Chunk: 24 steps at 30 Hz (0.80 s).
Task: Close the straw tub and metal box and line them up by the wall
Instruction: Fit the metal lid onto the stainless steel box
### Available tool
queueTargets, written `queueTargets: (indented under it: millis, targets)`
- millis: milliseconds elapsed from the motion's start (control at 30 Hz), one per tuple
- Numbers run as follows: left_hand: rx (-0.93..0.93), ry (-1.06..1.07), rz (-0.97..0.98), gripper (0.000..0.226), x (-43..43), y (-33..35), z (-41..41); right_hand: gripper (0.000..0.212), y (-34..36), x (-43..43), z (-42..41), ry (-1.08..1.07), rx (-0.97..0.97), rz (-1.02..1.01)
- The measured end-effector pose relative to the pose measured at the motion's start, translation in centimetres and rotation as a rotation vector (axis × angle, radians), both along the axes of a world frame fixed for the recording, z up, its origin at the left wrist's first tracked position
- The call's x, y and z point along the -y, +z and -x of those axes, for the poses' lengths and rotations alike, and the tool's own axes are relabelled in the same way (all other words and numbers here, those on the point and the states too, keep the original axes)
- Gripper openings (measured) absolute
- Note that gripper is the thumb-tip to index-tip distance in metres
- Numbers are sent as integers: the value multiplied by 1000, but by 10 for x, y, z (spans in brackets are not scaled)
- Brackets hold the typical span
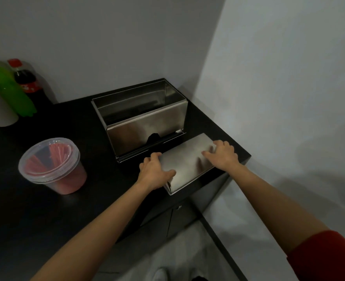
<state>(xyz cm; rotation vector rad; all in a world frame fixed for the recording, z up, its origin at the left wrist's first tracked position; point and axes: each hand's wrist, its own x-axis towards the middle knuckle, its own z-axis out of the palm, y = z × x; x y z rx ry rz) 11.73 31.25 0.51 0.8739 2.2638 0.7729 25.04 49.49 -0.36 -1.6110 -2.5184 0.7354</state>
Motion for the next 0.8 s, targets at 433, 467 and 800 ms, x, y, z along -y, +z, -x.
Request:
queueTargets:
  millis: [433, 467, 800]
  targets:
    - [37, 131, -18, 91, -1, -3, -18, 65, -7, -30, -8, 7, -89, 135]
    - [28, 131, -18, 91, 1, -3, -17, 64, -8, -32, -7, -1, -90, 132]
    - [-24, 118, -59, 103, 13, -12, -16, 61, -9, -43, -2, -122, -129, 122]
